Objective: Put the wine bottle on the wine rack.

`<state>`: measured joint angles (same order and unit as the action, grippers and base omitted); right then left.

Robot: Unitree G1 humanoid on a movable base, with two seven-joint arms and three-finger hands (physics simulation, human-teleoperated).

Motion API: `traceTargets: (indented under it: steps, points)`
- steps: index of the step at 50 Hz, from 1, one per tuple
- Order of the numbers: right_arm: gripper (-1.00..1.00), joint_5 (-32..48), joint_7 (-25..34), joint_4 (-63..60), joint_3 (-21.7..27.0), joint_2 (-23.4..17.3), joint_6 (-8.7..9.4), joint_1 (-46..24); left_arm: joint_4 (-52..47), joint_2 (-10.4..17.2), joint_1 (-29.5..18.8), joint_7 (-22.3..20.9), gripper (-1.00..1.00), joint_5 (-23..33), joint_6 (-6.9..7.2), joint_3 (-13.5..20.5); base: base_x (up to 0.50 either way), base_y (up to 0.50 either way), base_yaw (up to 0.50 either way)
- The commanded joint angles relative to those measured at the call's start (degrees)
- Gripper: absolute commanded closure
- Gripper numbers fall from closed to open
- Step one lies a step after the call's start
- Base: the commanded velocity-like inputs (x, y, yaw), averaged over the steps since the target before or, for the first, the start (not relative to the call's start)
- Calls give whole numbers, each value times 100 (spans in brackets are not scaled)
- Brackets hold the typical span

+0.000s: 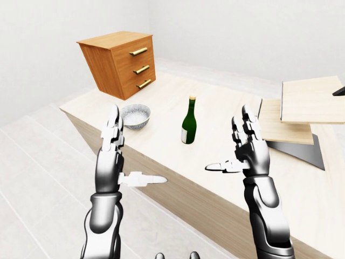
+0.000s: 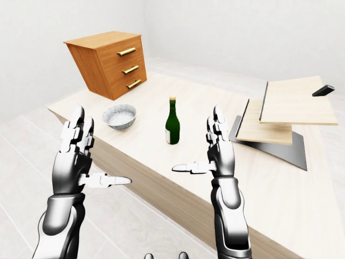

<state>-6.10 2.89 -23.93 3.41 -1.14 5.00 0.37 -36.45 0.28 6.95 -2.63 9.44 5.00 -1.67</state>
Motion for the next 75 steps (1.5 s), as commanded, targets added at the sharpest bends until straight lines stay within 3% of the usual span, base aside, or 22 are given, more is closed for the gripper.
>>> traceTargets:
  steps: [1,19,35,54,75]
  points:
    - [-100,25,-55,79,-8,18,0,-105,232,-11,89,38,-100,-63,0,-5,0,0,0]
    - [-100,-25,-143,-66,-72,56,0,-77,361,-1,234,23,-100,-237,0,59,28,18,0]
    - [-100,-68,-118,-51,-89,34,0,-48,344,1,238,26,-100,-237,0,68,0,0,0]
    - [-100,-98,-121,36,-80,50,0,-65,330,5,224,12,-100,-205,0,33,43,18,0]
    - [-100,-22,-179,46,-127,-12,0,-382,197,1,262,-30,-100,-225,0,74,0,0,0]
